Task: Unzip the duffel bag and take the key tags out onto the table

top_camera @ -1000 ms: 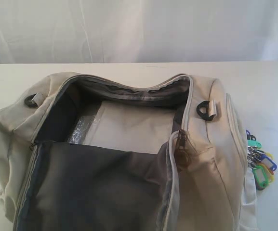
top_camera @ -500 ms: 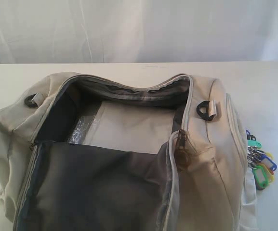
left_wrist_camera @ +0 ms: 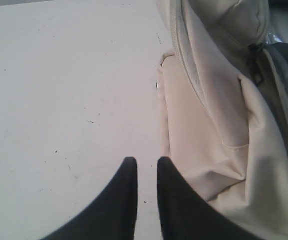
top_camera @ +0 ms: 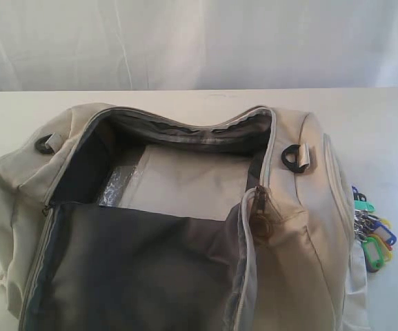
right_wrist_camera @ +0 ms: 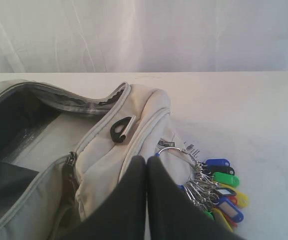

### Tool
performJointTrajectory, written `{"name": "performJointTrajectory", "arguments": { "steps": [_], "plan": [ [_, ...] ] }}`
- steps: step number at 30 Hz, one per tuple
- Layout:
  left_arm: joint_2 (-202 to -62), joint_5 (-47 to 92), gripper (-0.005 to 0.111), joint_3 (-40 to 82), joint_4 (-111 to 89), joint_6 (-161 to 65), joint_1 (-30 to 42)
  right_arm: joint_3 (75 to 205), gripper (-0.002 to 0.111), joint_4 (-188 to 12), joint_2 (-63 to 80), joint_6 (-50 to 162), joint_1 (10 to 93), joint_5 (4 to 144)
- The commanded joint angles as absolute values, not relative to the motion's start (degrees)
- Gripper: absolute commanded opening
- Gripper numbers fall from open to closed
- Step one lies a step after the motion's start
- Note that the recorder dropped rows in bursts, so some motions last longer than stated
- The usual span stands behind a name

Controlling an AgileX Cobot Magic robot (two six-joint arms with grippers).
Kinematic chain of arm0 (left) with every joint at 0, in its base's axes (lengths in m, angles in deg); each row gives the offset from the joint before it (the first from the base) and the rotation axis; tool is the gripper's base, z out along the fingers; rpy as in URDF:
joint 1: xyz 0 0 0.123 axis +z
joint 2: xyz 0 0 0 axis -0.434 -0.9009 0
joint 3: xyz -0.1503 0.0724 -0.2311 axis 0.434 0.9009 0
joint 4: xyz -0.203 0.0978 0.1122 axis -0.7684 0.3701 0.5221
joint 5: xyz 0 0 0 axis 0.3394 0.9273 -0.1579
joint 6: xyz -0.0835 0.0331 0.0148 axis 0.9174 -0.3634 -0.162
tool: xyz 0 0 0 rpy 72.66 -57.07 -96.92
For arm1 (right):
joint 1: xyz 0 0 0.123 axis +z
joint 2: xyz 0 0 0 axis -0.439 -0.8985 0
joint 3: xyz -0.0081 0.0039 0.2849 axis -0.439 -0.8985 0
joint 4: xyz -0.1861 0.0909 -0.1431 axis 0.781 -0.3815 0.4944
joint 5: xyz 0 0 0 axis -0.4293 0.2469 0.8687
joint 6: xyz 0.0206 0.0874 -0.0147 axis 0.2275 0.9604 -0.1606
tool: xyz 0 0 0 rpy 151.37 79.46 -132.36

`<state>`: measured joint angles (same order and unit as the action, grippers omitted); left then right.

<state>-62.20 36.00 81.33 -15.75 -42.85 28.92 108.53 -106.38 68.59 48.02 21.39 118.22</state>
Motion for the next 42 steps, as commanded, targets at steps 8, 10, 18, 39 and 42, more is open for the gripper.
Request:
{"name": "performJointTrajectory", "arguments": {
  "steps": [8,10,18,39,42],
  "plan": [
    [-62.0,35.9,0.021,81.6,-16.1,-42.2,29.1,108.3,0.0,-106.5,68.8,48.3,21.4,117.6],
    [-62.0,35.6,0.021,81.6,-16.1,-42.3,29.1,108.3,0.0,-106.5,68.8,48.3,21.4,117.6],
    [-62.0,35.6,0.021,81.6,-15.7,-42.3,29.1,108.3,0.0,-106.5,68.8,48.3,21.4,117.6],
    [-62.0,35.6,0.021,81.6,-10.7,-42.3,29.1,107.2,0.0,-106.6,68.8,48.3,21.4,116.5],
    [-62.0,35.6,0.021,81.6,-10.7,-42.3,29.1,104.0,0.0,-106.1,68.9,48.3,21.4,114.3]
  ]
}}
